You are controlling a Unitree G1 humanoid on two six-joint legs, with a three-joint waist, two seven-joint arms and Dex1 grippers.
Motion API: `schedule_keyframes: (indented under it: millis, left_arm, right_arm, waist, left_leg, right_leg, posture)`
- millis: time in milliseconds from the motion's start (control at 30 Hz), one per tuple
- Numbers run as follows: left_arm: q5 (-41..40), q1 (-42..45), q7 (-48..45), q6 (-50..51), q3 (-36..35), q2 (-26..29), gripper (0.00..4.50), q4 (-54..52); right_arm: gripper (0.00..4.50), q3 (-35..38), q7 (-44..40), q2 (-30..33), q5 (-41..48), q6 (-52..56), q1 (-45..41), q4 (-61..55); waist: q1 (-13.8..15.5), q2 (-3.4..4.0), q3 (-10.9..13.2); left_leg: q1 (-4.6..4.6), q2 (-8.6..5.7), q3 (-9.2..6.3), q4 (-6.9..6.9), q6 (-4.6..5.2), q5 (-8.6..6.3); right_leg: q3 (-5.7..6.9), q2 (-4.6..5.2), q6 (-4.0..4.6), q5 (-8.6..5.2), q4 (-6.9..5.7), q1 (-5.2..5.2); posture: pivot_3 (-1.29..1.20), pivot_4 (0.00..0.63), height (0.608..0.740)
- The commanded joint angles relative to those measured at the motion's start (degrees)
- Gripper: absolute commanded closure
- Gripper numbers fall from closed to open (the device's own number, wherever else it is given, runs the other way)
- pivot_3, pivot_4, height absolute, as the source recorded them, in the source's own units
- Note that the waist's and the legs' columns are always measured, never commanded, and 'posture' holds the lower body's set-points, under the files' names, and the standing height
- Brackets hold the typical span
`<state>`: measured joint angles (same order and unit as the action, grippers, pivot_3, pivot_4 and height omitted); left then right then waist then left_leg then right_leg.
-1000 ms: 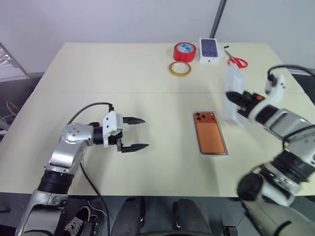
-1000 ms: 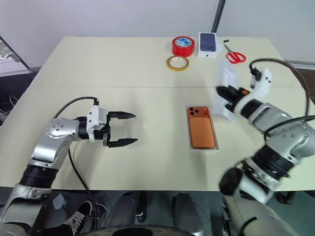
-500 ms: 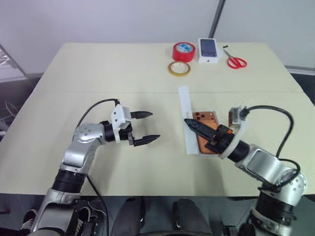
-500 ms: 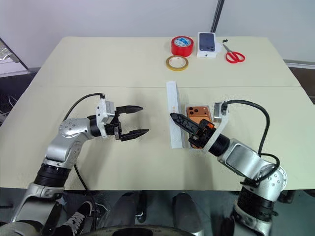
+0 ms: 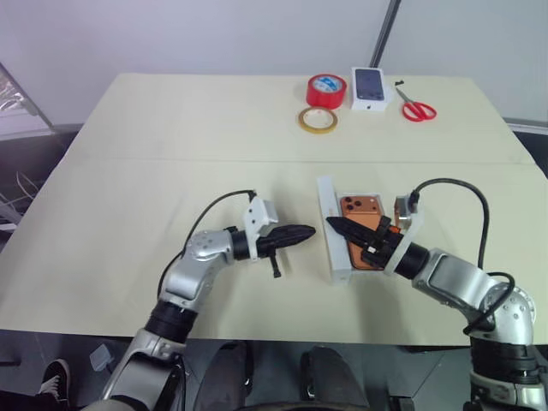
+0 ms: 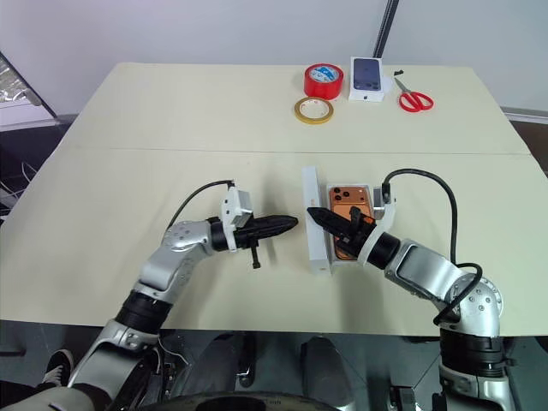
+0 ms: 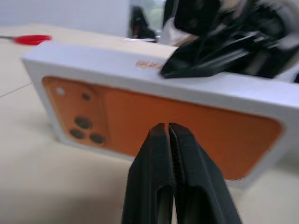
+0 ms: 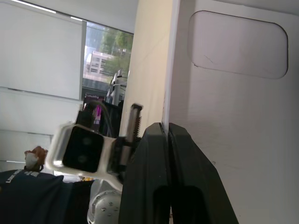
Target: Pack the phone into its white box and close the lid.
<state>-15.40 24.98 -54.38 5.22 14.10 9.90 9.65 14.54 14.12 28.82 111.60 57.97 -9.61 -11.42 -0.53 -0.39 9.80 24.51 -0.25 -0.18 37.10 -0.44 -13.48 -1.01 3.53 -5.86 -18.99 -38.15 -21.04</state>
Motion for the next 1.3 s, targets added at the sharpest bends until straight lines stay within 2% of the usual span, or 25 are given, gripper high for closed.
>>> schedule_keyframes:
  millis: [33, 100, 167, 267, 367, 467, 500, 600, 733, 833, 933, 1033, 1200, 1300]
  left_arm:
    - [1.6, 3.0, 2.6, -3.3, -0.1, -2.8, 4.47, 3.8]
    - [1.5, 3.6, 2.7, -3.7, -0.4, -3.7, 4.47, 5.1]
    - [2.7, 4.2, 2.0, -5.5, 1.1, -4.7, 4.47, 6.8]
    - [4.3, 4.9, 0.6, -7.8, 3.0, -6.2, 4.47, 9.9]
    - [5.4, 5.8, -0.8, -10.2, 4.0, -6.9, 4.50, 13.2]
    - [5.6, 7.9, -0.7, -11.6, 3.7, -9.1, 4.50, 17.3]
    - [5.9, 9.0, -0.3, -12.2, 3.7, -10.4, 4.50, 19.5]
    - [6.9, 12.0, 0.9, -14.1, 3.6, -13.7, 4.50, 25.0]
    - [7.9, 13.5, 0.8, -16.4, 3.1, -15.1, 4.50, 28.2]
    - [8.0, 13.2, -0.4, -16.9, 3.0, -14.6, 4.50, 28.3]
    - [8.0, 13.0, -0.5, -16.4, 2.2, -13.0, 4.50, 27.4]
    - [7.8, 12.0, -1.1, -15.6, 1.7, -10.6, 4.50, 24.5]
    - [5.7, 7.7, -4.2, -6.9, 2.0, -4.1, 4.50, 13.0]
    - [7.6, 6.2, -2.6, -6.2, 2.7, -2.5, 4.50, 11.6]
  right_arm:
    - [4.50, 1.2, -1.3, 1.8, 1.1, -2.5, -0.9, 0.9]
    - [4.50, 1.0, -1.3, 2.0, 1.3, -3.7, -0.9, 0.6]
    - [4.50, 0.8, -3.1, 3.5, -4.6, -3.6, 0.5, -0.8]
    - [4.50, 1.6, -5.9, 4.7, -6.1, -3.7, 3.0, -2.3]
    - [3.54, 3.2, -8.8, 5.9, -7.3, -4.6, 3.8, -1.5]
    - [2.03, 5.7, -13.0, 9.7, -11.9, -4.2, 4.3, -0.2]
    - [1.98, 7.7, -15.2, 12.3, -15.9, -5.6, 3.8, 1.1]
    - [1.98, 11.6, -20.6, 17.5, -24.9, -8.7, 3.2, 4.5]
    - [1.98, 6.8, -28.3, 20.5, -42.6, -14.8, 5.8, 1.1]
    - [2.87, 3.3, -32.1, 20.2, -54.5, -21.2, 7.4, -2.1]
    - [4.40, -1.5, -34.9, 19.5, -65.3, -27.5, 6.7, -4.2]
    - [4.46, -7.3, -38.5, 20.4, -77.2, -34.4, 6.3, -4.5]
    - [4.46, -9.3, -41.6, 18.0, -84.1, -37.7, 4.7, -0.3]
    - [4.46, -10.3, -43.4, 17.3, -87.8, -39.4, 4.7, 0.9]
  waist:
    - [0.0, 0.00, 0.0]
    - [-0.1, -0.01, 0.0]
    - [-0.1, 0.00, 0.0]
    - [0.2, -0.02, 0.0]
    - [0.2, -0.04, 0.0]
    - [0.3, -0.03, 0.0]
    - [0.2, -0.09, 0.0]
    - [1.0, -0.03, 0.0]
    - [1.1, -0.08, 0.1]
    - [1.0, 0.00, 0.0]
    - [0.9, 0.04, 0.0]
    - [0.8, 0.03, 0.0]
    - [1.1, 0.03, 0.0]
    - [1.3, 0.03, 0.0]
  left_leg:
    - [0.00, -0.01, 0.00, 0.00, 0.00, 0.00]
    - [0.00, -0.01, 0.00, 0.00, 0.01, -0.01]
    - [0.00, 0.00, -0.01, -0.01, 0.02, -0.01]
    - [0.00, 0.00, -0.02, -0.01, 0.03, -0.02]
    - [-0.01, -0.01, -0.03, 0.00, 0.03, -0.02]
    - [-0.01, -0.03, -0.03, 0.02, 0.04, -0.02]
    - [0.00, -0.04, -0.03, 0.02, 0.04, -0.02]
    - [0.00, -0.11, -0.02, 0.03, 0.06, -0.03]
    - [0.00, -0.08, -0.01, 0.06, 0.15, -0.09]
    - [0.00, 0.03, -0.02, -0.01, 0.15, -0.09]
    - [-0.02, 0.06, -0.02, 0.00, 0.14, -0.08]
    - [-0.04, 0.06, -0.02, 0.04, 0.14, -0.08]
    - [-0.02, 0.03, -0.02, 0.02, 0.12, -0.07]
    - [-0.04, 0.00, -0.03, 0.05, 0.10, -0.06]
  right_leg:
    - [0.00, 0.00, 0.00, 0.00, 0.00, 0.00]
    - [0.00, 0.01, 0.00, 0.00, 0.00, 0.00]
    - [0.00, 0.01, -0.01, 0.00, 0.00, -0.01]
    - [0.02, -0.05, -0.01, 0.00, 0.01, 0.01]
    - [0.03, -0.02, -0.01, 0.00, 0.07, 0.08]
    - [0.03, 0.03, -0.01, 0.00, 0.06, 0.07]
    - [0.03, 0.02, -0.01, 0.00, 0.06, 0.07]
    - [0.05, 0.00, -0.02, 0.00, 0.07, 0.07]
    - [0.04, -0.06, -0.06, -0.02, 0.12, 0.09]
    - [-0.03, -0.24, -0.06, -0.03, 0.04, -0.04]
    - [-0.06, -0.30, -0.05, -0.02, -0.05, -0.09]
    - [-0.03, -0.31, -0.05, -0.02, -0.05, -0.05]
    - [-0.07, -0.23, -0.05, -0.02, 0.00, -0.04]
    - [-0.04, -0.14, -0.05, -0.02, 0.00, 0.04]
  posture:
    - [0.00, 0.150, 0.740]
    - [0.00, 0.150, 0.740]
    - [0.00, 0.150, 0.740]
    - [0.00, 0.150, 0.740]
    - [0.00, 0.150, 0.740]
    - [0.00, 0.150, 0.740]
    - [0.00, 0.150, 0.740]
    - [0.00, 0.150, 0.740]
    - [0.00, 0.150, 0.740]
    - [0.00, 0.150, 0.740]
    - [0.00, 0.150, 0.740]
    - [0.00, 0.150, 0.740]
    - [0.00, 0.150, 0.740]
    - [0.00, 0.150, 0.740]
